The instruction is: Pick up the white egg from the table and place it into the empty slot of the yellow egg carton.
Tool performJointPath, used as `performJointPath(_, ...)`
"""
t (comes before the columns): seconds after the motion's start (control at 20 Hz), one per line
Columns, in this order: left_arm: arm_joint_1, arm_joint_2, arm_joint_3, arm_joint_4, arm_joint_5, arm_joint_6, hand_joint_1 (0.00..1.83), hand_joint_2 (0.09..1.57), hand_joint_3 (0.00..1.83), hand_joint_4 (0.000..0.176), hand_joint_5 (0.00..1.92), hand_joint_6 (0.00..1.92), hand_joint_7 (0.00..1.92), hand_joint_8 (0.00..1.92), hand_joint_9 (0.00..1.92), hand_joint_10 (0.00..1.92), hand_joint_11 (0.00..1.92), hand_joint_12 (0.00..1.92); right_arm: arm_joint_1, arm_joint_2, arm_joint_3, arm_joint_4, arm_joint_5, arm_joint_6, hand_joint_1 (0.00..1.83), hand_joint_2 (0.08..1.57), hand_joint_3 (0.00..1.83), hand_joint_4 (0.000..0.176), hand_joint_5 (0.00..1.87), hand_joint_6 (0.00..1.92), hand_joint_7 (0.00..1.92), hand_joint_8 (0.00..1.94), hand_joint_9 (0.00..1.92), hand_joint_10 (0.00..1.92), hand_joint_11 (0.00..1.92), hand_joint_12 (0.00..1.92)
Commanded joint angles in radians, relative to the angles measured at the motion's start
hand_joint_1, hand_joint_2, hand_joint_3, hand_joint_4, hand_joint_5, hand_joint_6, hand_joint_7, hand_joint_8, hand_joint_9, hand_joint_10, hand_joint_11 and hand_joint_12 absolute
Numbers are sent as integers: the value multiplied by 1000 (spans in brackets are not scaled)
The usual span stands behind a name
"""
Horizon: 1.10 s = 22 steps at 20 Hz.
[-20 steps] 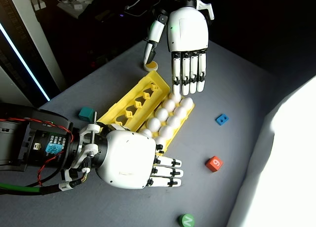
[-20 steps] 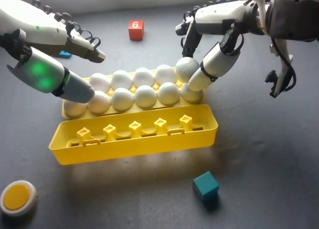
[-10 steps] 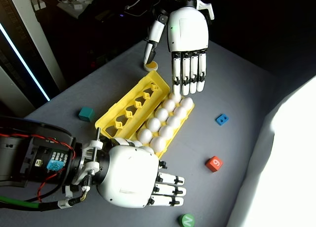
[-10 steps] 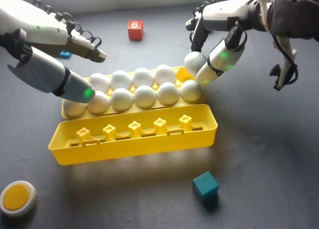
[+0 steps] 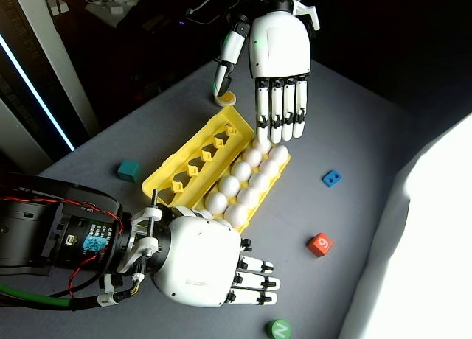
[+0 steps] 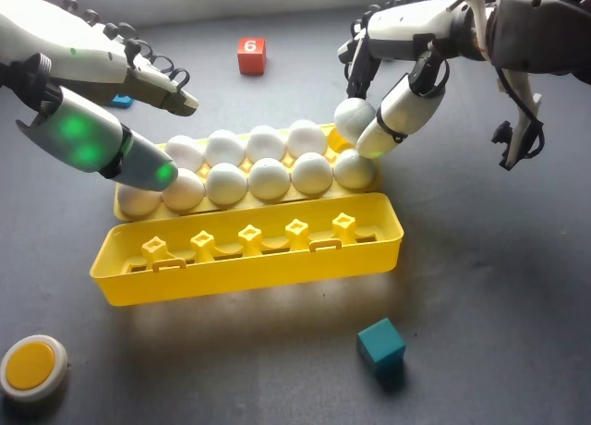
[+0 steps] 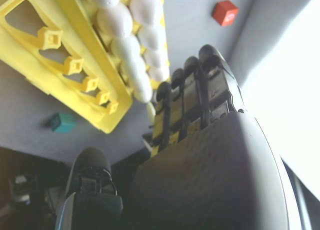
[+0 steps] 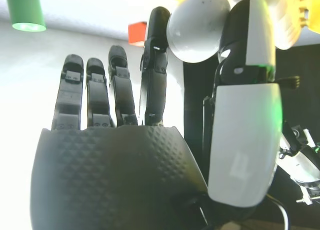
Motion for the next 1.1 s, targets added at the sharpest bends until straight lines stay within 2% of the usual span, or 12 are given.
performJointPath(0.0,-10,-3,0,-5,79,0,0,1221,2,0,151,3,152,6,145,8,0,324,9,3,5,1,93,1,1153,1012,0,0,1233,563,235,0,0,0,0,0)
performJointPath(0.25,-10,-3,0,-5,79,0,0,1215,0,0,142,1,140,1,137,0,0,303,8,4,5,1,92,0,1130,1030,3,0,1178,654,184,0,0,0,0,0)
performJointPath(0.3,-10,-3,0,-5,79,0,0,1218,0,0,147,2,139,0,138,0,0,341,8,4,5,1,92,0,891,1010,0,46,960,295,88,0,0,0,0,0)
performJointPath(0.35,-10,-3,0,-5,79,0,0,1218,0,0,148,2,146,2,143,2,0,362,8,4,5,1,92,0,779,1013,0,69,886,109,59,0,0,0,0,0)
performJointPath(0.4,-10,-3,0,-5,79,0,0,1218,0,0,144,1,152,3,152,4,0,390,8,4,5,0,92,-2,757,1013,0,64,873,38,55,0,0,0,0,0)
performJointPath(0.45,-10,-3,0,-5,79,0,0,1216,0,0,161,7,168,8,163,7,0,399,8,4,5,0,92,-2,644,1018,3,91,800,9,26,0,0,0,0,0)
performJointPath(0.5,-10,-3,0,-5,78,0,0,1216,0,0,173,11,177,11,168,9,0,401,8,4,5,0,92,-2,625,1017,2,97,785,4,19,0,0,0,0,0)
performJointPath(0.6,-10,-3,0,-5,78,0,0,1215,0,0,159,3,162,3,151,2,0,366,8,4,5,0,92,-2,618,1010,0,87,783,2,23,2,0,0,0,0)
performJointPath(0.65,-10,-3,0,-5,78,0,0,1211,0,0,164,5,165,4,153,3,0,357,8,4,5,0,92,-2,565,992,0,116,732,0,19,0,0,0,0,0)
performJointPath(0.85,-10,-3,0,-5,77,0,0,1218,1,0,131,1,138,0,130,1,0,296,9,4,5,-1,92,-4,595,982,0,118,691,3,8,2,0,0,0,0)
performJointPath(1.0,-10,-2,0,-5,77,0,0,1213,0,0,174,7,196,9,177,10,0,390,11,6,5,-1,89,-5,643,964,0,101,711,10,27,8,0,0,0,0)
performJointPath(1.05,-10,-2,0,-5,77,0,0,1214,0,0,167,2,195,5,173,5,0,360,13,8,5,-1,86,-5,626,957,0,118,711,10,11,1,0,0,0,0)
